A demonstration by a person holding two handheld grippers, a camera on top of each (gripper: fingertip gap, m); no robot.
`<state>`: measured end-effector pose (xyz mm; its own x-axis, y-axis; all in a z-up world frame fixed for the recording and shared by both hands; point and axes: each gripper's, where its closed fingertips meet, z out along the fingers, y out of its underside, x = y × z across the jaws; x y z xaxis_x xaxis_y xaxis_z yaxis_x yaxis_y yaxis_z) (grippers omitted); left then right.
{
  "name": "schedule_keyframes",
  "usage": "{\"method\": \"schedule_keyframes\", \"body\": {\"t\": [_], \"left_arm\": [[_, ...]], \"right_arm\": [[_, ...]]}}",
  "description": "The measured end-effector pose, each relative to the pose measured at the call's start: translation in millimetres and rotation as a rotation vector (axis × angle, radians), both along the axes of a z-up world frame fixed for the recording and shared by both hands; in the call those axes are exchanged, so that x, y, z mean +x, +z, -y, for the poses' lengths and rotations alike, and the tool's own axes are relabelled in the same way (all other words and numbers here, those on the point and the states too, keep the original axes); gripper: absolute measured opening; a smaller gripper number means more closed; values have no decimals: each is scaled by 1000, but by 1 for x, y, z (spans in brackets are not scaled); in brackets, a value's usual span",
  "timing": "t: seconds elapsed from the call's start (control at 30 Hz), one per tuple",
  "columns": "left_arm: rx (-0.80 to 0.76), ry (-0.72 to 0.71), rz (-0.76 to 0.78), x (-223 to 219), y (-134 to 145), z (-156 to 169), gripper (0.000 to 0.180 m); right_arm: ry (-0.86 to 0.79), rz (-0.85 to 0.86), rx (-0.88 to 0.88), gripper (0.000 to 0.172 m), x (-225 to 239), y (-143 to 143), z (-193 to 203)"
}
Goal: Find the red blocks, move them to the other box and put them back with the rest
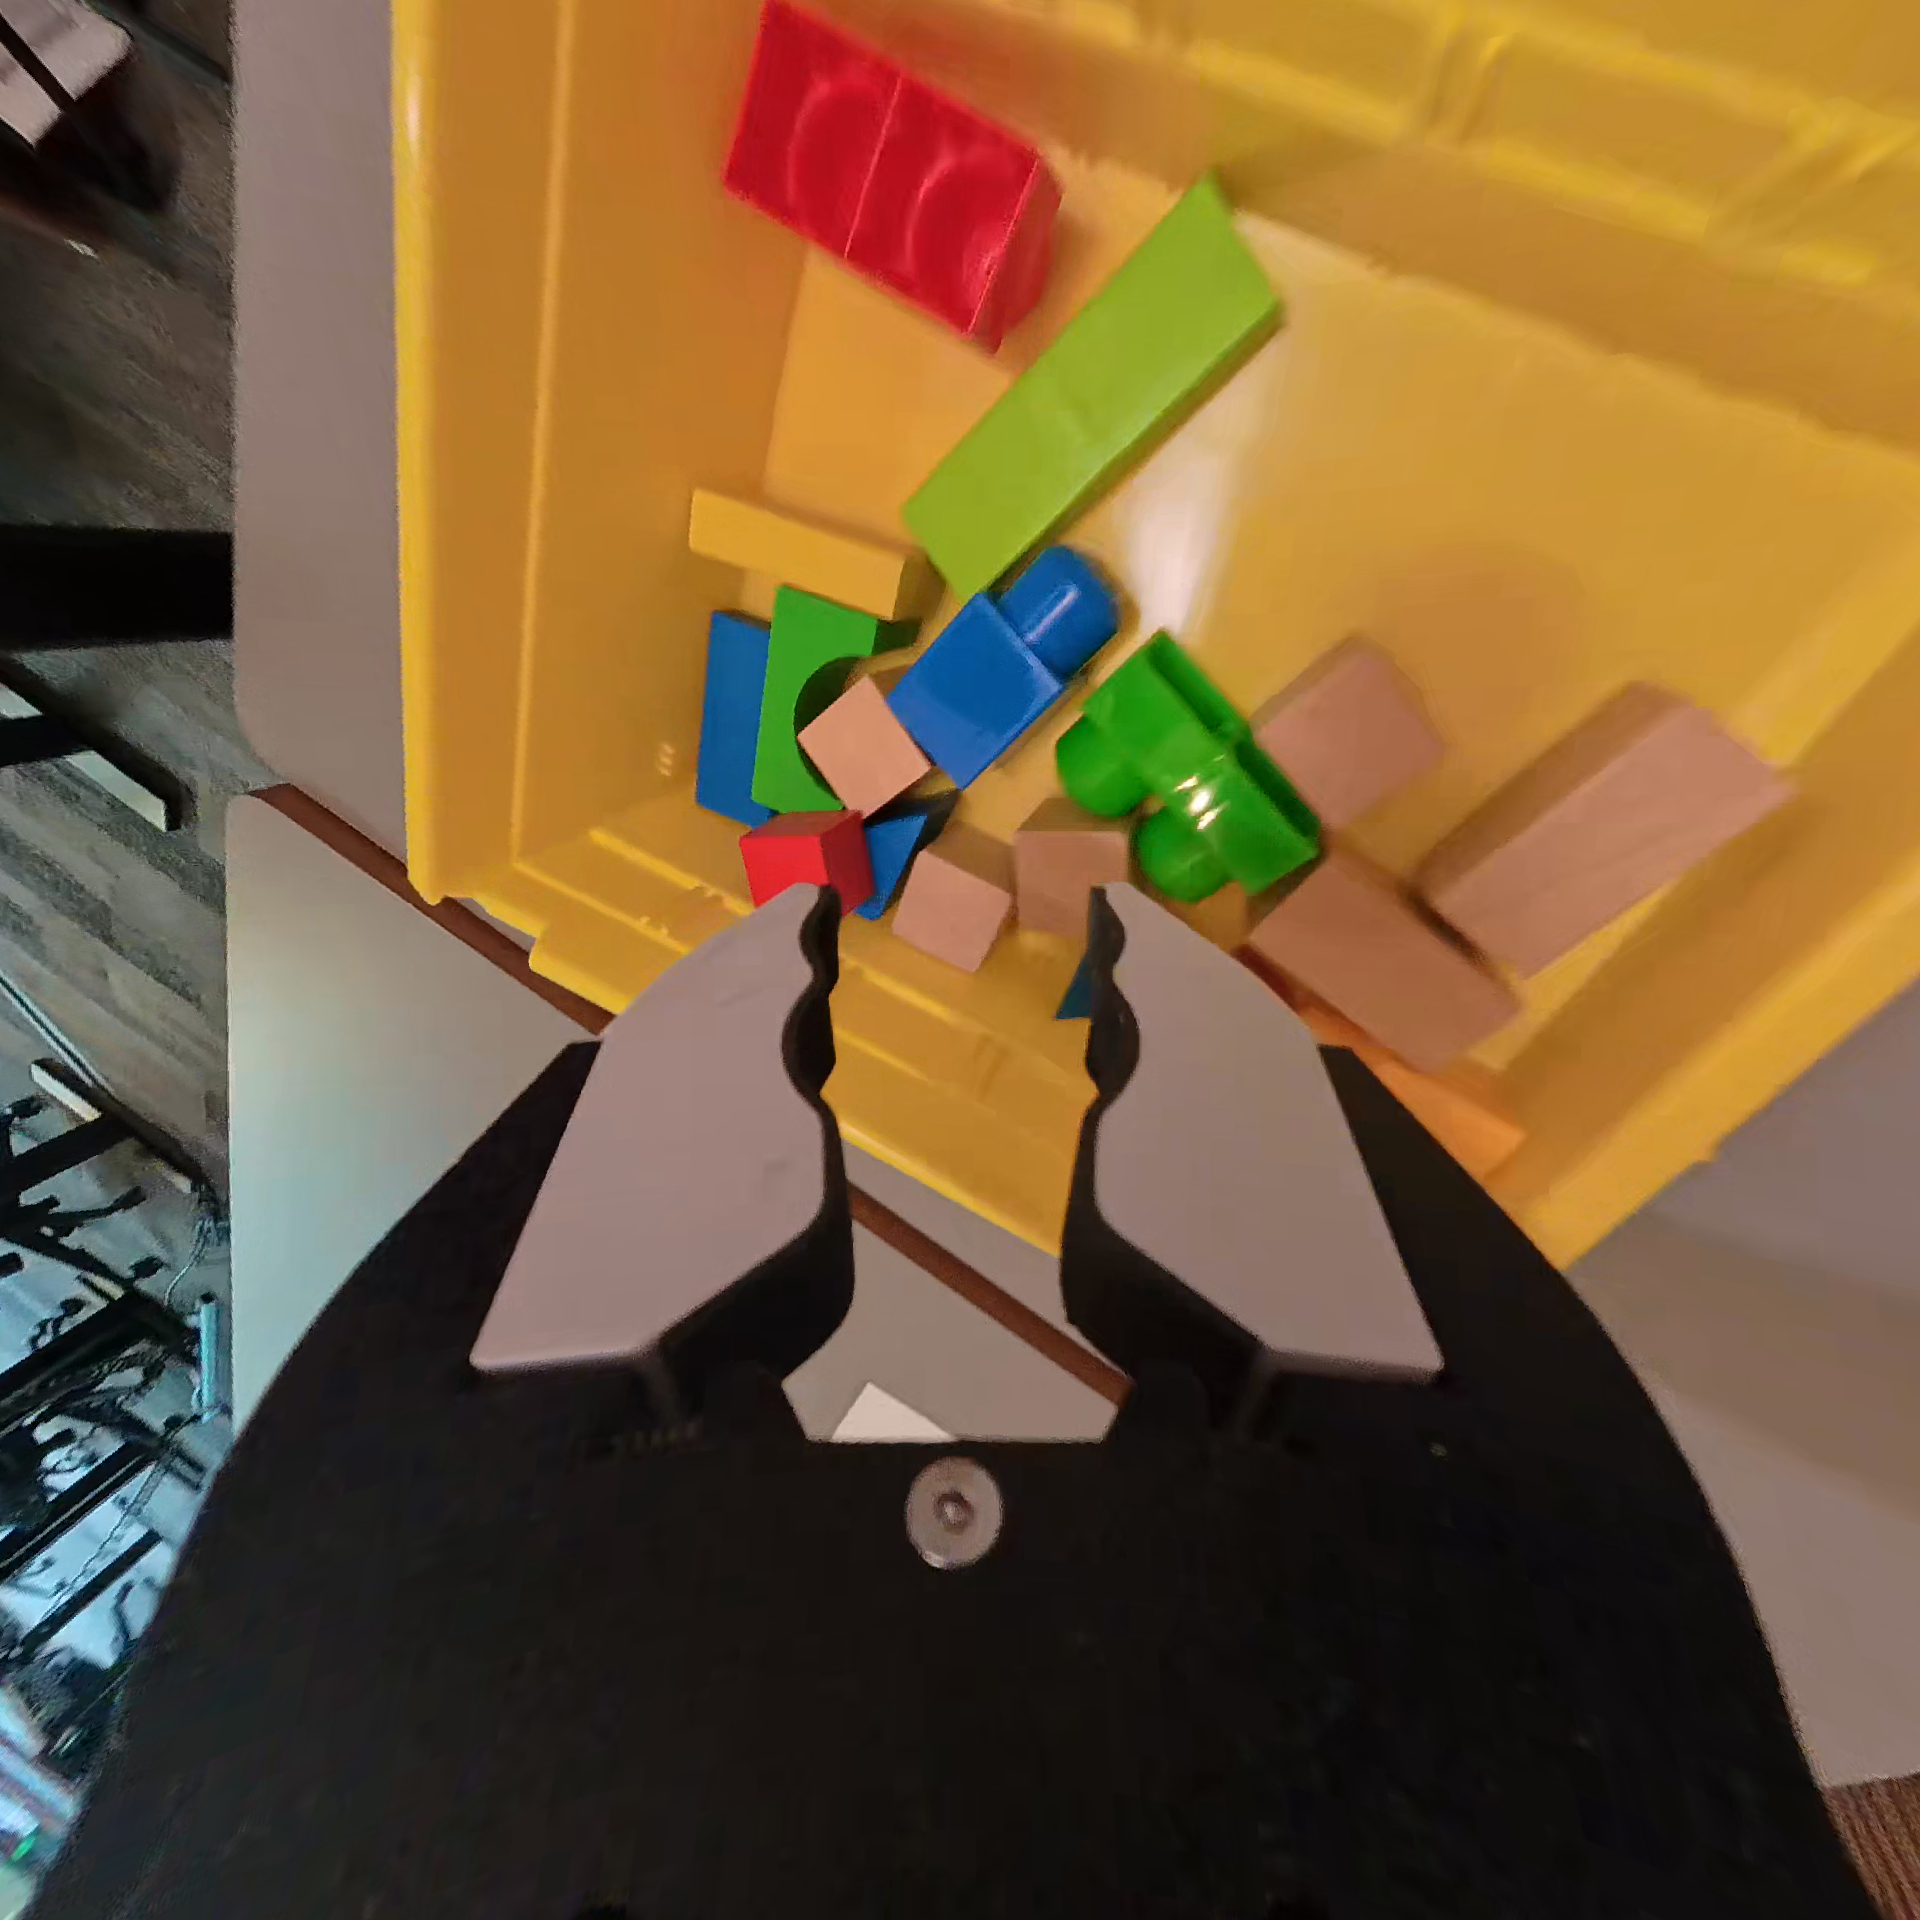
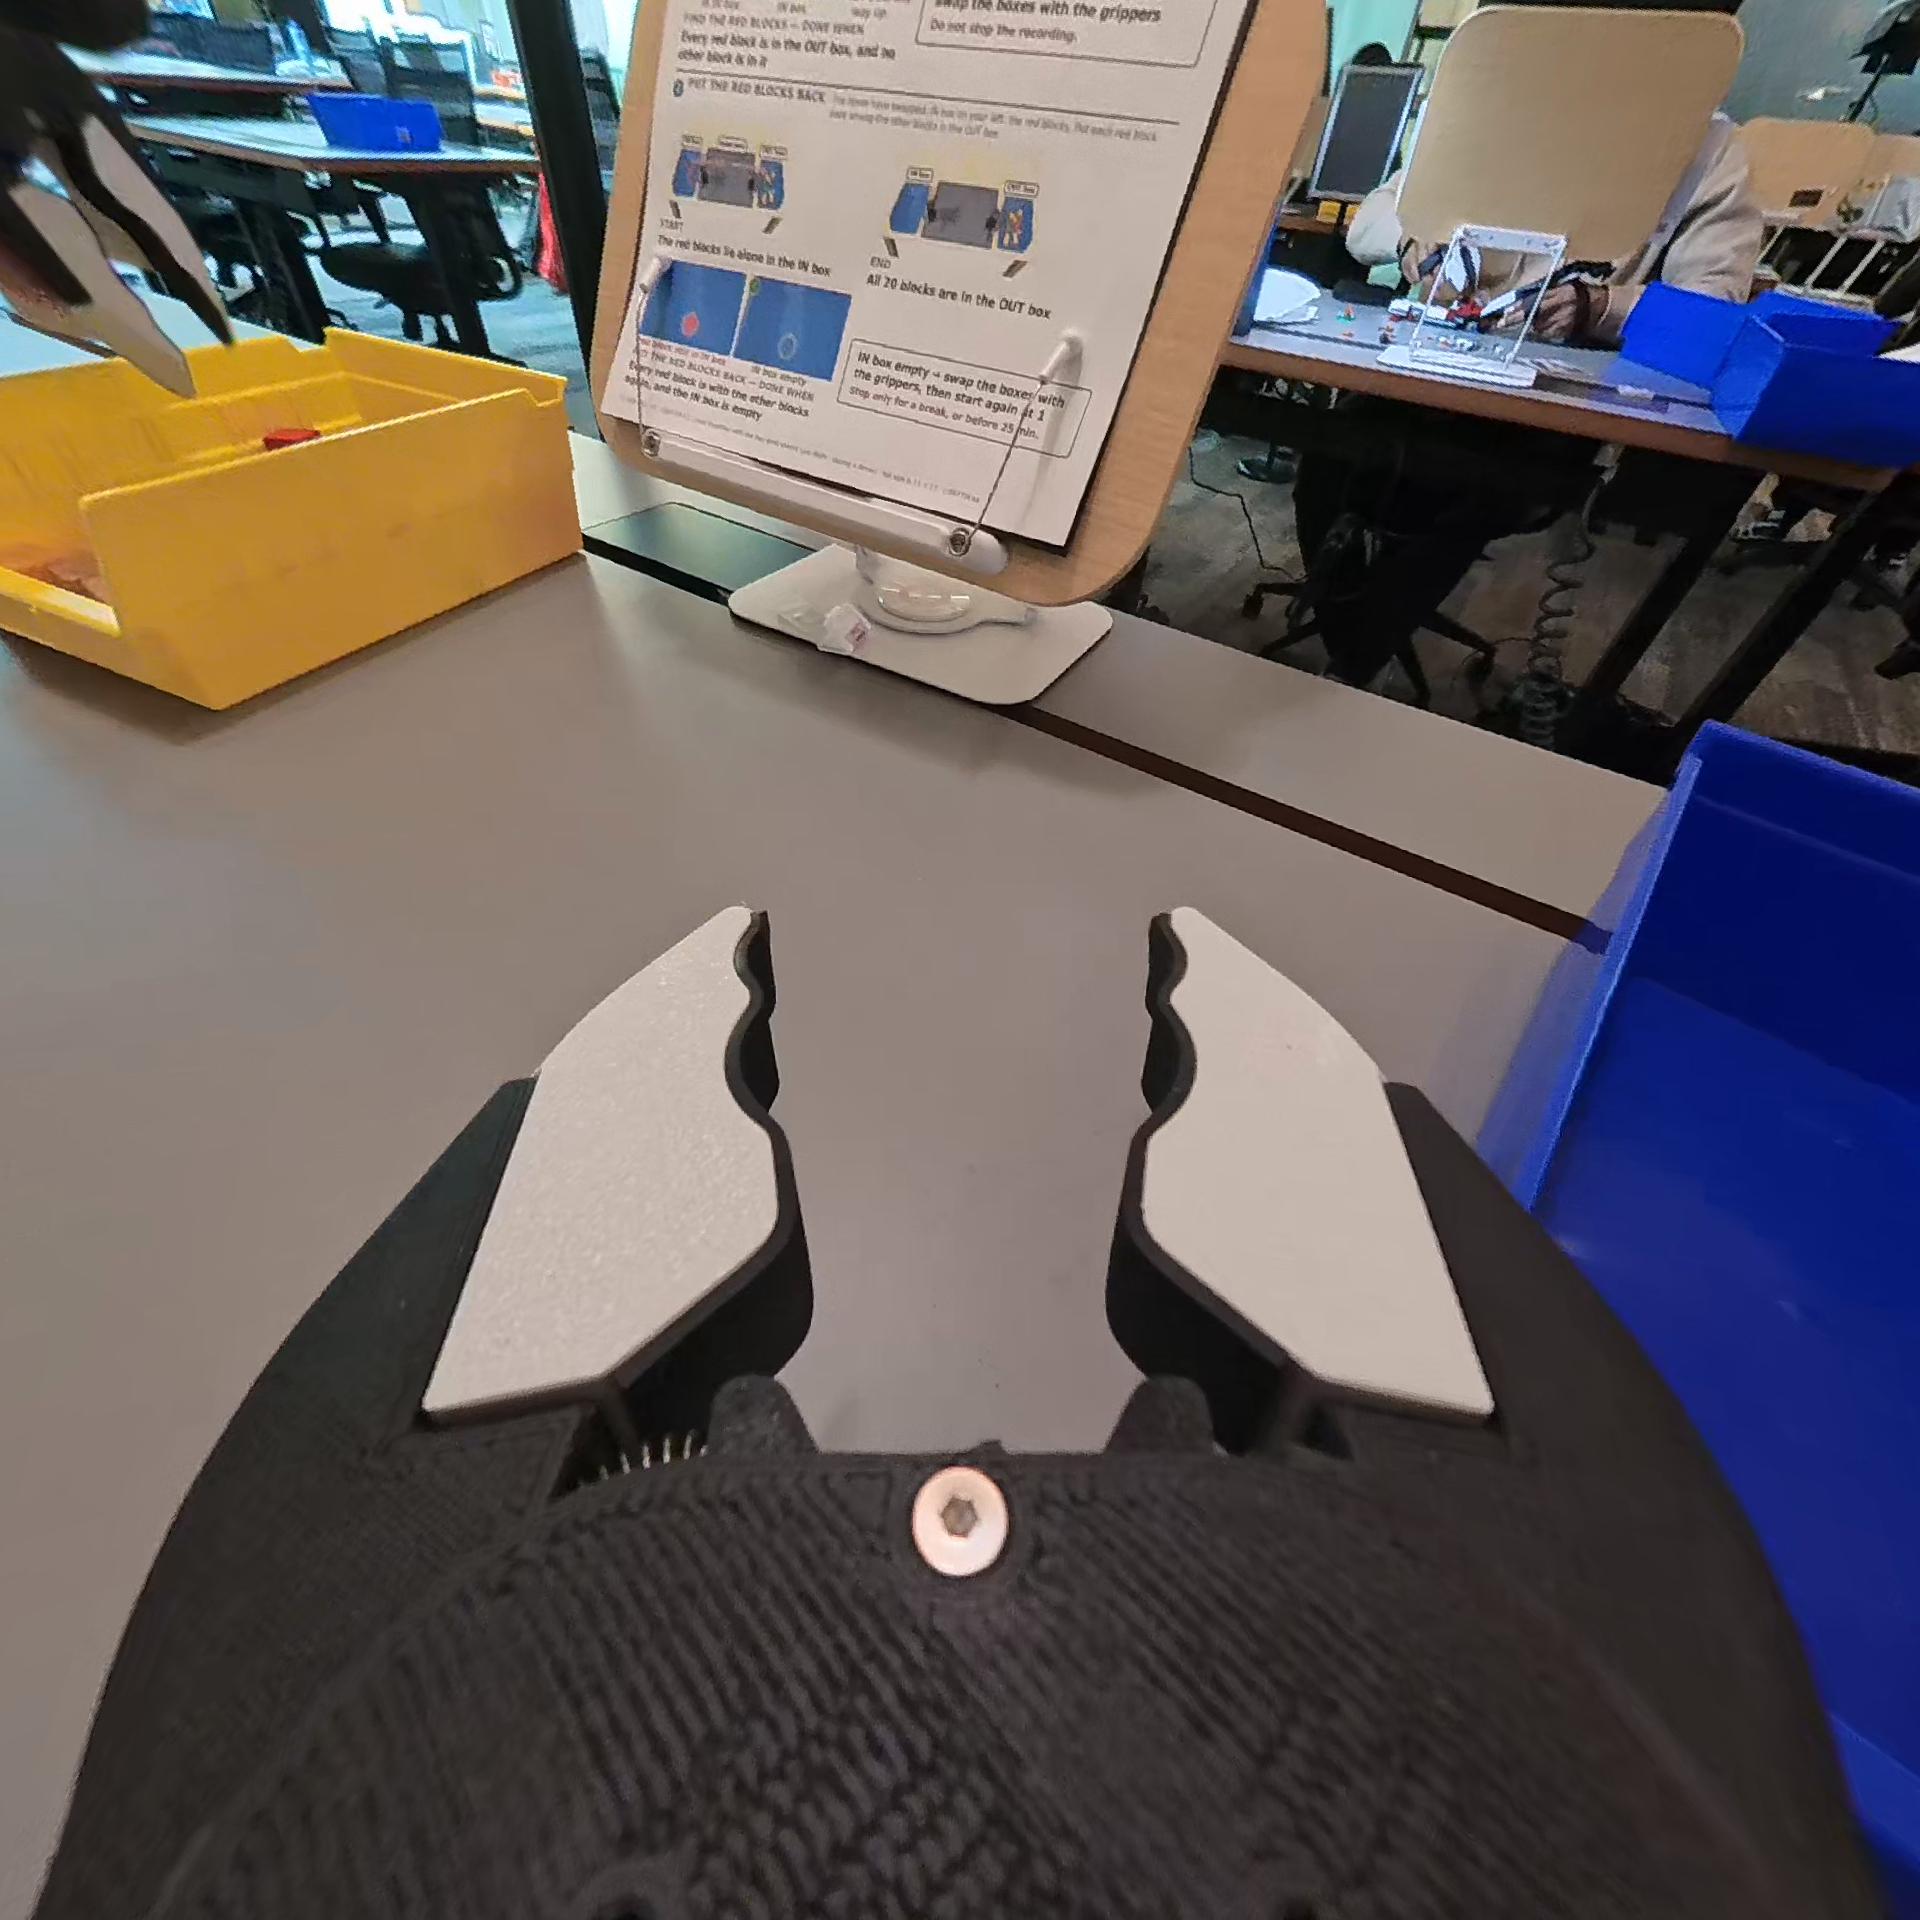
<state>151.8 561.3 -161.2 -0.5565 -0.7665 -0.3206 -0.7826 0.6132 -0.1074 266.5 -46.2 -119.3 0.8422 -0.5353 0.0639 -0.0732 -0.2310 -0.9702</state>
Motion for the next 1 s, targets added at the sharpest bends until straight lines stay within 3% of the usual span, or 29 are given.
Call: {"method": "schedule_keyframes", "body": {"t": [0.3, 0.53, 0.8, 1.0], "left_arm": [[92, 12, -182, 17, -34, -47, 40], [118, 14, -306, 21, -49, -57, 38], [233, -42, -338, 29, -54, -67, 29], [324, -80, -423, 24, -58, -71, 32]], "right_arm": [[-20, -24, -30, 69, 5, -13, 4], [-24, -28, -43, 69, 6, -16, 3], [-19, -18, -55, 68, 5, -16, 2], [-18, -18, -39, 68, 4, -14, 4]]}}
